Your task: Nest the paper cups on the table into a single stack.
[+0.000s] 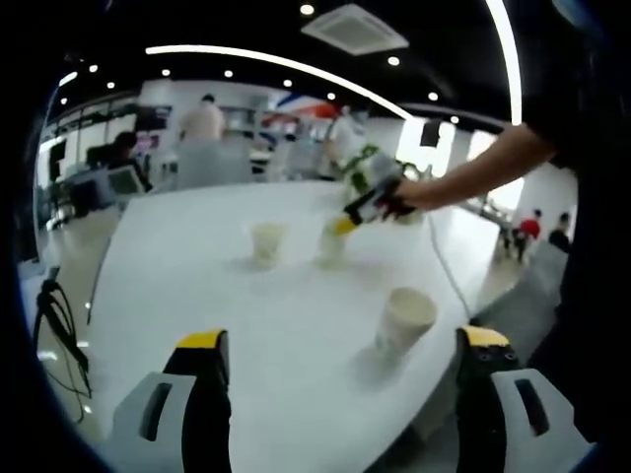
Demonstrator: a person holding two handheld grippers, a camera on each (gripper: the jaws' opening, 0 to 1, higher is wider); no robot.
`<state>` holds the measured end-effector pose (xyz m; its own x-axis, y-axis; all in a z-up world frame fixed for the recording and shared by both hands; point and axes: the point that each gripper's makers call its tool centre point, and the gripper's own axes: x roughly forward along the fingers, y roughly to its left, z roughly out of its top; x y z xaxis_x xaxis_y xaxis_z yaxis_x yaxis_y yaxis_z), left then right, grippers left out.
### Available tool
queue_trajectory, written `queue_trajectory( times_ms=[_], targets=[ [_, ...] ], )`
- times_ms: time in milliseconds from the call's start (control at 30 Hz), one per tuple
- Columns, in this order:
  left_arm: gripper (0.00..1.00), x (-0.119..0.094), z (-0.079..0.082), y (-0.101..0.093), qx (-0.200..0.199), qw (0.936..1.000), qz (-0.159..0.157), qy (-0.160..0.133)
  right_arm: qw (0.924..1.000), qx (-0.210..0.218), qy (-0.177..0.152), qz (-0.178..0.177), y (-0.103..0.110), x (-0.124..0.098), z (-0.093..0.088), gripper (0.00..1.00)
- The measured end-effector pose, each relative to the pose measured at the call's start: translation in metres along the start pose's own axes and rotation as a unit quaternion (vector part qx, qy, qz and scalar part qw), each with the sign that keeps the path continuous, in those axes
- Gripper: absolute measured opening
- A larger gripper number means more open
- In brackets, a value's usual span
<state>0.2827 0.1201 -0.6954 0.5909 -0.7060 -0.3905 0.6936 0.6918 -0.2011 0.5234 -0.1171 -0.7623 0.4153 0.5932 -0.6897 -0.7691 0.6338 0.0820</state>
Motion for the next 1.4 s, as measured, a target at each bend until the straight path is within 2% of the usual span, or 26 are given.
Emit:
queue_trajectory(
  times_ms=[200,267,567,700,833,1233,1400],
  targets=[
    [0.93,0.006,0.008,-0.009,0.008,0.9998,-0.016,-0.005,0.9994,0.016,-0.032,0.002,0.007,-0.022,0.015,0.38],
    [0.93,0.007,0.009,-0.012,0.009,0.9997,-0.022,-0.004,0.9989,0.009,-0.045,0.001,0.011,-0.032,0.023,0.38],
    [0.92,0.011,0.014,-0.023,0.02,0.999,-0.041,-0.005,0.9957,0.006,-0.092,0.007,0.041,-0.073,0.046,0.38],
    [0.92,0.011,0.015,-0.028,0.024,0.9985,-0.048,-0.003,0.9935,-0.012,-0.113,0.009,0.06,-0.092,0.056,0.38],
    [0.92,0.011,0.016,-0.033,0.027,0.9981,-0.054,-0.003,0.9909,-0.007,-0.133,0.019,0.082,-0.11,0.065,0.38],
    [0.92,0.014,0.02,-0.046,0.034,0.9961,-0.082,-0.006,0.985,-0.021,-0.165,0.045,0.145,-0.139,0.076,0.38],
    [0.92,0.018,0.021,-0.054,0.035,0.9949,-0.094,-0.007,0.9837,-0.028,-0.17,0.052,0.162,-0.145,0.074,0.38]
  ],
)
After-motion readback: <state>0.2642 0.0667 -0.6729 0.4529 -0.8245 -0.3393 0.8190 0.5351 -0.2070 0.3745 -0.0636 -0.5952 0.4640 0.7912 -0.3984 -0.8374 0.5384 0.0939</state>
